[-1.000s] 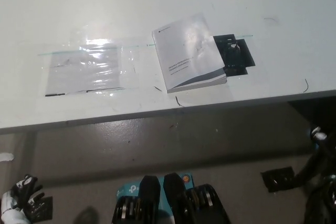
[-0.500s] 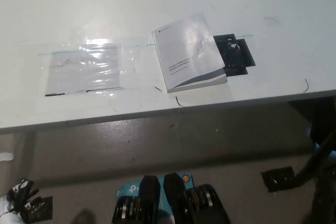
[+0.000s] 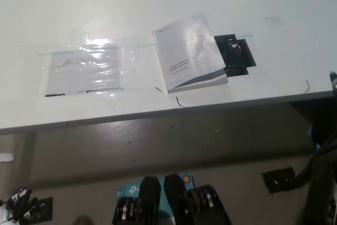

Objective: The robot uses its right hand to slide under the cover of the book kept in the middle of the desk and open it

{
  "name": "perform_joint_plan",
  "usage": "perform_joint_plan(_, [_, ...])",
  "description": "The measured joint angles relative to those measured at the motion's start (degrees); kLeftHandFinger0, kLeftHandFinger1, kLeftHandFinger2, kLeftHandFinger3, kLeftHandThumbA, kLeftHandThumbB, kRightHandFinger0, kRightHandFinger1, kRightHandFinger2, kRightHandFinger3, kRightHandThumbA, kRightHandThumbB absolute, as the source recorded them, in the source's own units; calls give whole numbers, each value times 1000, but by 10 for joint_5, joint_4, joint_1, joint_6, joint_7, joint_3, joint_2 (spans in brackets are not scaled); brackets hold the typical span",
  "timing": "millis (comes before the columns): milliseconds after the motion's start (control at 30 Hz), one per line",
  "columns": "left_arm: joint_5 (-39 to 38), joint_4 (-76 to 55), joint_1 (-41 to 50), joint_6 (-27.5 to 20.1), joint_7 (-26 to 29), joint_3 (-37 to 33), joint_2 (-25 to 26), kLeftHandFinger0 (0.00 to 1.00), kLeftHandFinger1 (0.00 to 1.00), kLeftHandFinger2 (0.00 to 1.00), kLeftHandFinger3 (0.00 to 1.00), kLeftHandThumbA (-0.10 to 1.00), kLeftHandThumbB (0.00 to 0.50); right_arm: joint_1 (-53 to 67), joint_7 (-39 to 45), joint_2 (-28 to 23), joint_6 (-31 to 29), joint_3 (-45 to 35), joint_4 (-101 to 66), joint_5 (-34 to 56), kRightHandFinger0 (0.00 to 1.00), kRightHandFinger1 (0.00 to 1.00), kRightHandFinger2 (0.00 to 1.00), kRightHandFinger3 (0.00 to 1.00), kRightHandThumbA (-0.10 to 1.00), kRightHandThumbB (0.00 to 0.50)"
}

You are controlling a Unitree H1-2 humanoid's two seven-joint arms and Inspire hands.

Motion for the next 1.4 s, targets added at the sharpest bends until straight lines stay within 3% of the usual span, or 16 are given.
perform_joint_plan(33, [-1,0,0,0,0,0,0,687,672,798,812,564,0,-5,1,-1,6,11,-8,-1,567,947,1000,1000,1000,209])
perform_joint_plan(133, [-4,2,1,0,0,0,0,697,666,783,812,564,0,-23,6,-4,18,42,-30,-11,537,954,1000,1000,1000,166])
perform_joint_plan(200, [-7,3,1,0,0,0,0,707,675,794,813,579,0,-36,9,-7,26,64,-39,-18,467,876,979,1000,958,212])
perform_joint_plan(500, [-13,5,4,3,0,-2,0,610,631,750,787,583,6,-77,22,-2,61,122,-44,-31,525,886,985,1000,965,182])
perform_joint_plan(633, [-13,6,4,4,0,-4,0,620,644,762,771,607,14,-77,39,5,67,147,-23,-33,565,881,998,1000,946,162])
perform_joint_plan(667, [-14,6,4,4,0,-4,0,664,661,784,814,617,6,-77,44,7,67,152,-12,-33,576,897,1000,1000,944,157])
perform_joint_plan(767, [-15,6,4,5,0,-4,0,645,654,785,823,607,9,-77,57,9,64,167,34,-34,547,903,997,1000,929,151])
perform_joint_plan(1133, [-16,6,3,6,0,-10,0,622,625,778,758,646,85,-94,104,-4,33,185,189,-38,552,868,950,1000,965,134])
perform_joint_plan(1400, [-15,6,3,7,0,-11,0,613,624,753,738,615,42,-136,127,-20,8,191,232,-48,549,854,941,1000,966,139])
